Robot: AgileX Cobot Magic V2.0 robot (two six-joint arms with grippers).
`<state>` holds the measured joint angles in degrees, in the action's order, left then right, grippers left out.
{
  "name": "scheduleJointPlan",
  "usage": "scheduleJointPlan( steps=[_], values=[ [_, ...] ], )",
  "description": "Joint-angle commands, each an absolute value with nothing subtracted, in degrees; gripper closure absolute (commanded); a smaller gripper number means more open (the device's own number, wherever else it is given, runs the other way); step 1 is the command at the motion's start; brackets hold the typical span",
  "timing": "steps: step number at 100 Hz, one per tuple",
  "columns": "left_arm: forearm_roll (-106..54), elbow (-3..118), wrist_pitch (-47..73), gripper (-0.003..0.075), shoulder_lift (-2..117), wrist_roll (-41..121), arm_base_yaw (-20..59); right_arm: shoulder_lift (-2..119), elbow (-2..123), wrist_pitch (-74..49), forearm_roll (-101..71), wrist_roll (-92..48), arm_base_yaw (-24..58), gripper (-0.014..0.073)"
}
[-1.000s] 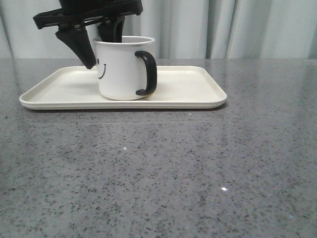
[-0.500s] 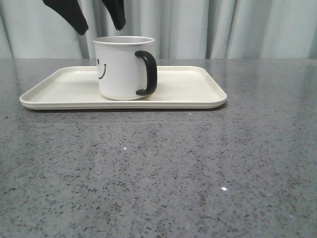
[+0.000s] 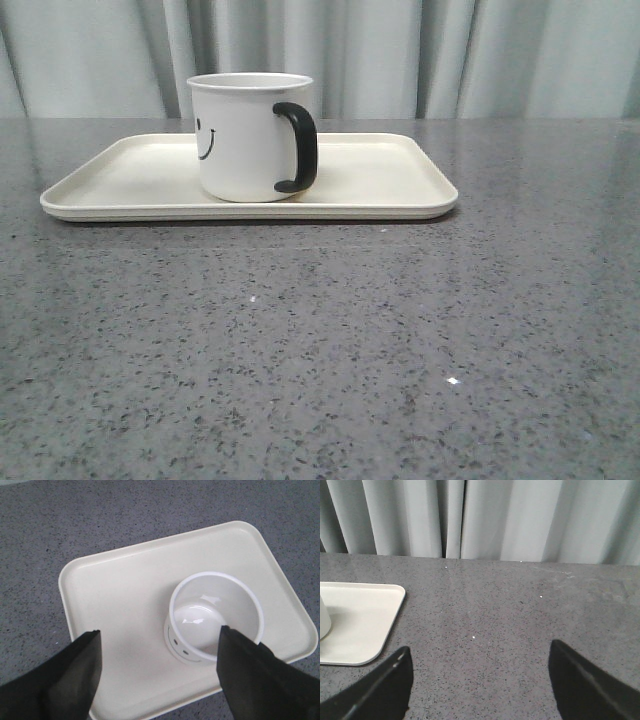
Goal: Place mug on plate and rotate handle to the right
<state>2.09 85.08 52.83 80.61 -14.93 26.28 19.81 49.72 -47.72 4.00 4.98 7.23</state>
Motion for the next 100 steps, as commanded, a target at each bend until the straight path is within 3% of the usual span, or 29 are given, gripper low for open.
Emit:
scheduleJointPlan(
  steps=[1, 50, 75, 100],
  values=[
    [4.0, 80.0, 46.2, 0.0244, 73.5, -15.6, 26.4, 20.9, 51.5, -43.1, 4.4, 4.9, 6.8, 0.0031],
    [5.0, 54.2, 42.3, 0.0247, 47.8, -16.9, 13.9, 20.9, 51.4, -43.1, 4.4, 4.9, 6.8, 0.0031],
    [4.9, 45.7, 42.0, 0.0247, 36.7, -18.4, 13.4, 20.9, 51.4, -43.1, 4.4, 4.9, 6.8, 0.0031],
    [4.9, 42.4, 41.9, 0.0247, 33.0, -18.4, 13.4, 21.5, 51.4, -42.4, 1.2, 4.8, 6.8, 0.0031]
  ],
)
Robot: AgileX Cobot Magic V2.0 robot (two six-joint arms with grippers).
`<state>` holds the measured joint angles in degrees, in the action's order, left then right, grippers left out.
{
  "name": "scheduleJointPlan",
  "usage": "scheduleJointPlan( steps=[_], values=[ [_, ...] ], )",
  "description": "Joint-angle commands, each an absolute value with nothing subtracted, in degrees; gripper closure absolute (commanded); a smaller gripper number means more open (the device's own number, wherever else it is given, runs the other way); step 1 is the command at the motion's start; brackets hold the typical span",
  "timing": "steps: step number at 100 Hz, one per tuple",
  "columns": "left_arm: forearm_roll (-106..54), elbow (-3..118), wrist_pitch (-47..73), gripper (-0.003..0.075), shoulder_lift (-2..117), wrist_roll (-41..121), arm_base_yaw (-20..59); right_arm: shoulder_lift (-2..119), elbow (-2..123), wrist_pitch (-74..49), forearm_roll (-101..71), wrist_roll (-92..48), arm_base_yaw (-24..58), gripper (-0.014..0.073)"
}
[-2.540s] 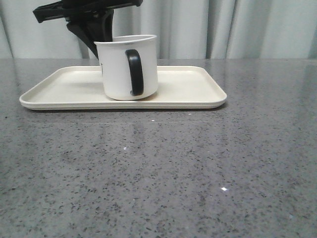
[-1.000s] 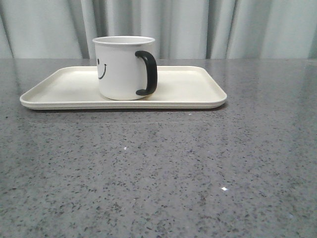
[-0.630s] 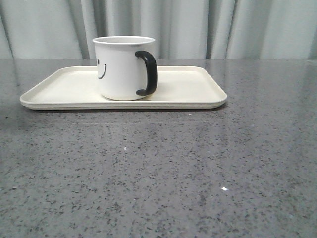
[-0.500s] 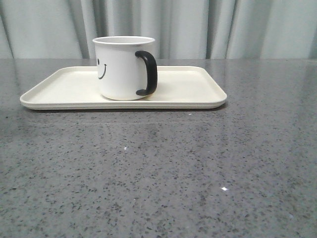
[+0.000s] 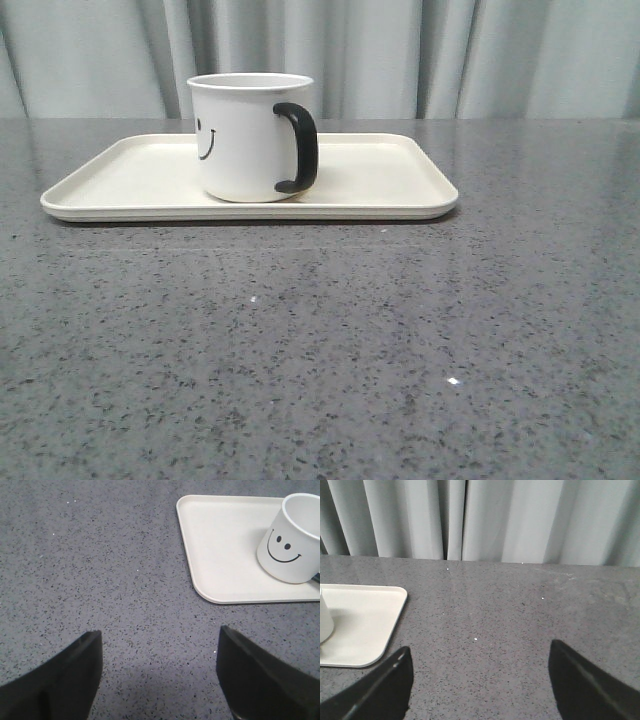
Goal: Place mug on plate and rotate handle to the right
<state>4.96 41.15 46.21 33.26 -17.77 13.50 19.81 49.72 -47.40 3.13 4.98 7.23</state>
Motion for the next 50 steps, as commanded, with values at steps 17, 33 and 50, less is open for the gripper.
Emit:
scheduleJointPlan(
  steps=[17, 33, 50],
  values=[
    [5.0, 42.4, 40.5, 0.0247, 33.0, -18.4, 13.4, 27.3, 51.4, -42.9, -8.7, -0.7, 6.8, 0.0031],
    [5.0, 42.4, 40.4, 0.0247, 33.0, -18.4, 13.4, 36.3, 51.8, -42.4, -20.4, -10.6, 6.8, 0.0031],
    [5.0, 42.4, 40.4, 0.0247, 33.0, -18.4, 13.4, 45.8, 54.7, -42.0, -26.3, -16.5, 7.2, 0.0031]
  ],
)
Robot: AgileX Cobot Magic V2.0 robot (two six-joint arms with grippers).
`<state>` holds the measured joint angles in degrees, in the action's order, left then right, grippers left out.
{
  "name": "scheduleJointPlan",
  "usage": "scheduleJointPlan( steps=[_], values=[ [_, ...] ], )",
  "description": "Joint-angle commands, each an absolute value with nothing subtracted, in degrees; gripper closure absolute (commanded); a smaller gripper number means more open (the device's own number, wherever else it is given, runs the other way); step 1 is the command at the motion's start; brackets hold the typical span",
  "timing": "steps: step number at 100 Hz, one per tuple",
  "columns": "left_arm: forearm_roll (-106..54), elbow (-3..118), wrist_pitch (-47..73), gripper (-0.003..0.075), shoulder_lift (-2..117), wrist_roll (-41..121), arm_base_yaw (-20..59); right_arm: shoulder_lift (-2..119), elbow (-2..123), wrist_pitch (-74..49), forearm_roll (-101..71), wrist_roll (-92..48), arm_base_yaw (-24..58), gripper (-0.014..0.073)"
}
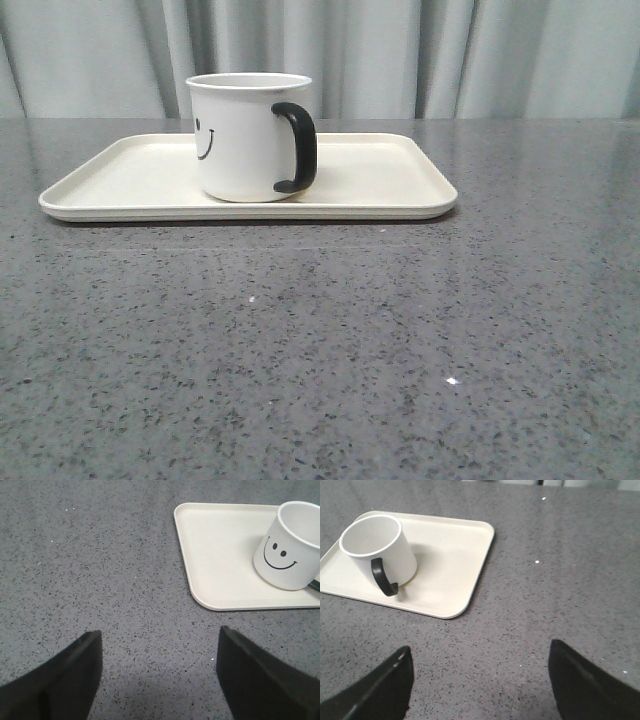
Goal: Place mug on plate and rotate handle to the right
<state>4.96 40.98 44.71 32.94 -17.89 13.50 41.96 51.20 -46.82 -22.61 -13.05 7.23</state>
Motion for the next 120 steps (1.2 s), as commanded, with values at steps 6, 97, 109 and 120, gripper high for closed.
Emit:
scheduleJointPlan(
  steps=[6, 97, 109, 120],
  values=[
    [5.0, 42.4, 40.4, 0.0247, 33.0, -18.4, 13.4, 49.2, 56.4, -41.6, -26.3, -16.6, 7.9, 0.0031],
    [5.0, 42.4, 40.5, 0.0247, 33.0, -18.4, 13.4, 92.4, 94.4, -40.4, -3.6, 6.1, 31.8, 0.0031],
    [5.0, 42.4, 40.5, 0.0247, 33.0, -18.4, 13.4, 95.8, 97.8, -41.6, 2.0, 11.6, 34.3, 0.0031],
    [5.0, 42.4, 40.5, 0.0247, 33.0, -18.4, 13.4, 98.5, 100.1, -42.3, 5.1, 14.7, 36.2, 0.0031]
  ],
)
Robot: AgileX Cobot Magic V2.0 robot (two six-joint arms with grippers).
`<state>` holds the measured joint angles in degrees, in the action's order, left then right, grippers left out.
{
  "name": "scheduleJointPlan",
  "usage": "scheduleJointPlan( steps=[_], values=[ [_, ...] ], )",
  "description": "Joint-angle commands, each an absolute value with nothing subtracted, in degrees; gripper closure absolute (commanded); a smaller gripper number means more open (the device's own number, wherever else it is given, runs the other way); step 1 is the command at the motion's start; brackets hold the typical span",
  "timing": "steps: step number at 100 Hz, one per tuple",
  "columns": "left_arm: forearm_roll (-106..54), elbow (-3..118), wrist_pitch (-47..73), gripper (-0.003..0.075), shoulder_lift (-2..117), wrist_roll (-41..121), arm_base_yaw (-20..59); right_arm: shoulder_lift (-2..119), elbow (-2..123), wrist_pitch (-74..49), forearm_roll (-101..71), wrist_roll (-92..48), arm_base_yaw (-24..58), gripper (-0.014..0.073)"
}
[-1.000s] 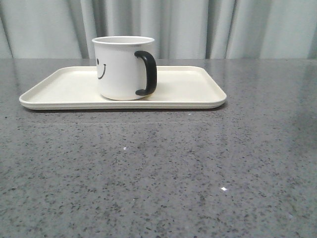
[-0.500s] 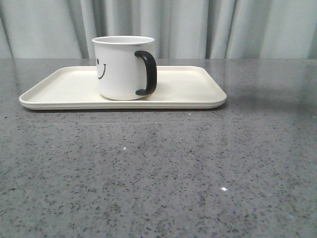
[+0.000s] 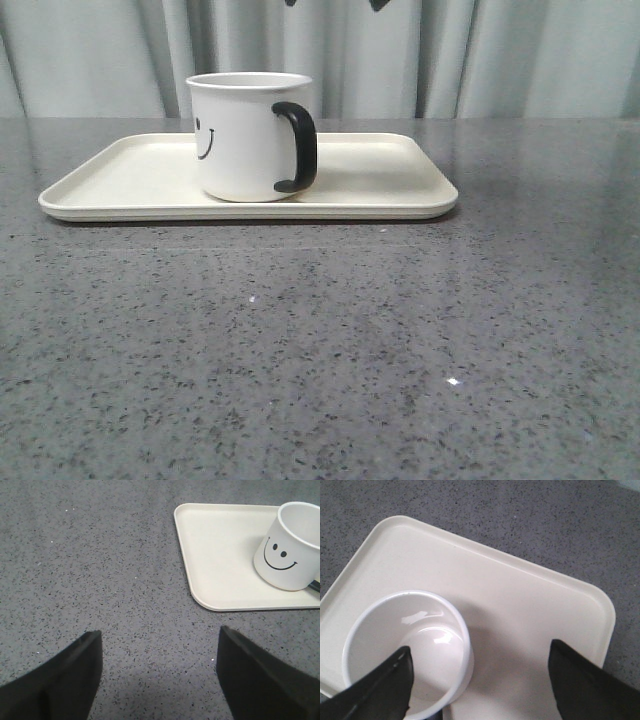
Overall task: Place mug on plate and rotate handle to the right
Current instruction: 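Lower the open right gripper into the mug rim, then grip the mug rim with the right gripper and lift it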
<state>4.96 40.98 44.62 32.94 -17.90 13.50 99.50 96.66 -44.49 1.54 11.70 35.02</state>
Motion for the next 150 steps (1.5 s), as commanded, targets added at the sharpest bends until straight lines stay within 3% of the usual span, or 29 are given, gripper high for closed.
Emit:
scheduleJointPlan(
  steps=[1, 62, 90, 109, 134, 150],
  values=[
    [5.0, 42.4, 40.5, 0.0247, 33.0, -18.4, 13.4, 98.7, 100.4, -42.4, 5.4, 14.8, 36.4, 0.0031],
    [5.0, 42.4, 40.5, 0.0247, 33.0, -18.4, 13.4, 106.5, 102.9, -43.2, 6.5, 17.5, 37.4, 0.0033],
    [5.2, 42.4, 40.5, 0.0247, 33.0, -18.3, 13.4, 107.5, 102.9, -43.1, 6.5, 17.5, 37.5, 0.013],
    [5.3, 42.4, 40.5, 0.0247, 33.0, -18.3, 13.4, 107.5, 102.9, -43.1, 6.5, 17.5, 37.5, 0.0265],
    [5.3, 42.4, 40.5, 0.0247, 33.0, -18.3, 13.4, 107.5, 103.2, -43.2, 6.4, 17.5, 37.5, 0.0661],
    [5.3, 42.4, 40.5, 0.0247, 33.0, -18.3, 13.4, 107.5, 107.2, -47.4, 6.4, 15.4, 37.5, 0.0652]
  ],
)
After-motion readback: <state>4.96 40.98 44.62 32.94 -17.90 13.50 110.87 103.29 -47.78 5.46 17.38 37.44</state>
